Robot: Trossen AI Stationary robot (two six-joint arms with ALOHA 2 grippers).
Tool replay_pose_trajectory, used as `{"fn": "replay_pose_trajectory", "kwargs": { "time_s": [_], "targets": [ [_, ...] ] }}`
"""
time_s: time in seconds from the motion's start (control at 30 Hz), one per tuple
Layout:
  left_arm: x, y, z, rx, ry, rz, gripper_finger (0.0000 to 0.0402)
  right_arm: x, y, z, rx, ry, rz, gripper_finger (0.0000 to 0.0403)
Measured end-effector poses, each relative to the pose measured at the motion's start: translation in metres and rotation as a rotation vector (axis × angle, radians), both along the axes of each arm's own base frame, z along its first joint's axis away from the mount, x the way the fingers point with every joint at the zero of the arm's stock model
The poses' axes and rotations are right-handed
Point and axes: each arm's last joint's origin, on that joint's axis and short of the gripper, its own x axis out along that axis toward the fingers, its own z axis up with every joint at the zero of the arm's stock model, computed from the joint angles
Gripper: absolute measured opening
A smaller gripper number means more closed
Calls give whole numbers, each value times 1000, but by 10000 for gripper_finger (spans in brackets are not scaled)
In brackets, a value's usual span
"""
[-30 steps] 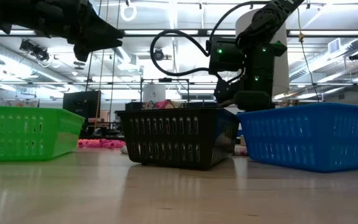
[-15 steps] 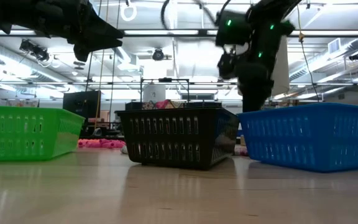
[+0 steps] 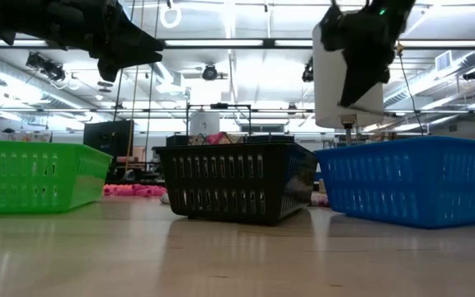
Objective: Sort crayons
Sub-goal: Put the black crayon into the right blue bin
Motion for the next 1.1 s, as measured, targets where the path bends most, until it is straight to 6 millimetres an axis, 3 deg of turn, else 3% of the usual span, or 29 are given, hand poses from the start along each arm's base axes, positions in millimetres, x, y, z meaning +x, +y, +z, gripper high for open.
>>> {"fn": "replay_pose_trajectory", "kwargs": {
  "time_s": [0.63, 0.93, 1.1],
  "targets": [
    [0, 0, 0, 0, 0, 0, 149, -53, 51, 18, -24, -4, -158, 29],
    [0, 0, 0, 0, -1, 0, 149, -71, 69, -7, 29, 27, -229, 29],
    [0, 0, 0, 0, -5, 0, 149, -85, 77, -12, 83, 8, -257, 29]
  ]
}}
